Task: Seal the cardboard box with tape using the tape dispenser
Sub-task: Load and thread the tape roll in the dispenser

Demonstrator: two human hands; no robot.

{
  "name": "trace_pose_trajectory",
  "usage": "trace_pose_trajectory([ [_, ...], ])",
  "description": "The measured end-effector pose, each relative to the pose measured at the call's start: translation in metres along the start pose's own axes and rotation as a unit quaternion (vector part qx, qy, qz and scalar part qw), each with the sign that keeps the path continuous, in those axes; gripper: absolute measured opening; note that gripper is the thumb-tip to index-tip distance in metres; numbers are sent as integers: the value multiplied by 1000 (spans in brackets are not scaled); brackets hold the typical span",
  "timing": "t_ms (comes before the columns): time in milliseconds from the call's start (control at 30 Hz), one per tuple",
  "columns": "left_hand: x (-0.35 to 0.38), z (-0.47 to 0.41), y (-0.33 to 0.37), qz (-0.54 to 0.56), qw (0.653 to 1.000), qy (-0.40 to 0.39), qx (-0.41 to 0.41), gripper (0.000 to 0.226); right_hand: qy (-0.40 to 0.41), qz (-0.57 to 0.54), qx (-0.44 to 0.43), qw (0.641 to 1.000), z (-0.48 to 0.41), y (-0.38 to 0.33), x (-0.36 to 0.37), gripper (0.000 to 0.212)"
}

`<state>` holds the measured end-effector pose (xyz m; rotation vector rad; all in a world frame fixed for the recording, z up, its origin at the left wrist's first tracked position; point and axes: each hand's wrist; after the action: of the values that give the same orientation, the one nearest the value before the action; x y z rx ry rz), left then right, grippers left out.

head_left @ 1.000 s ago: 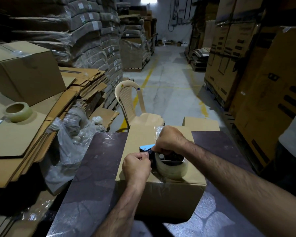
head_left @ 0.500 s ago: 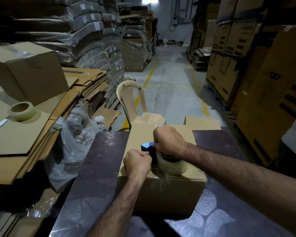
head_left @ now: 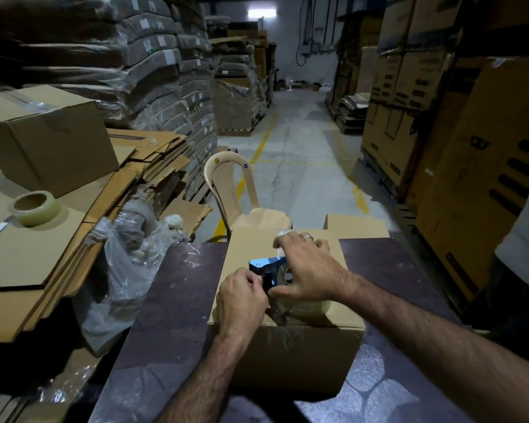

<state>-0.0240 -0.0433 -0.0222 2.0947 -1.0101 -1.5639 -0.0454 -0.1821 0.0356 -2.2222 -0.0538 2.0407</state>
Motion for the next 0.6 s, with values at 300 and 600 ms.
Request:
trace_pose_trajectory([
  [300,-1,1,-6,4,999,0,54,11,-56,63,37,996,-6,-17,13,64],
  [600,-14,10,-12,-17,991,28,131,7,-107,48,65,991,-10,-9,11,67],
])
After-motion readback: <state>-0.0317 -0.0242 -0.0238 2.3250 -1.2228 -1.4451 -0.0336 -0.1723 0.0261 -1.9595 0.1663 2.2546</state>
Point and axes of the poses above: each hand's wrist, its own z-axis away from the middle knuckle, its own x-axis out of the palm, y = z × x, and after that the axes turned 11 degrees about x, right-handed
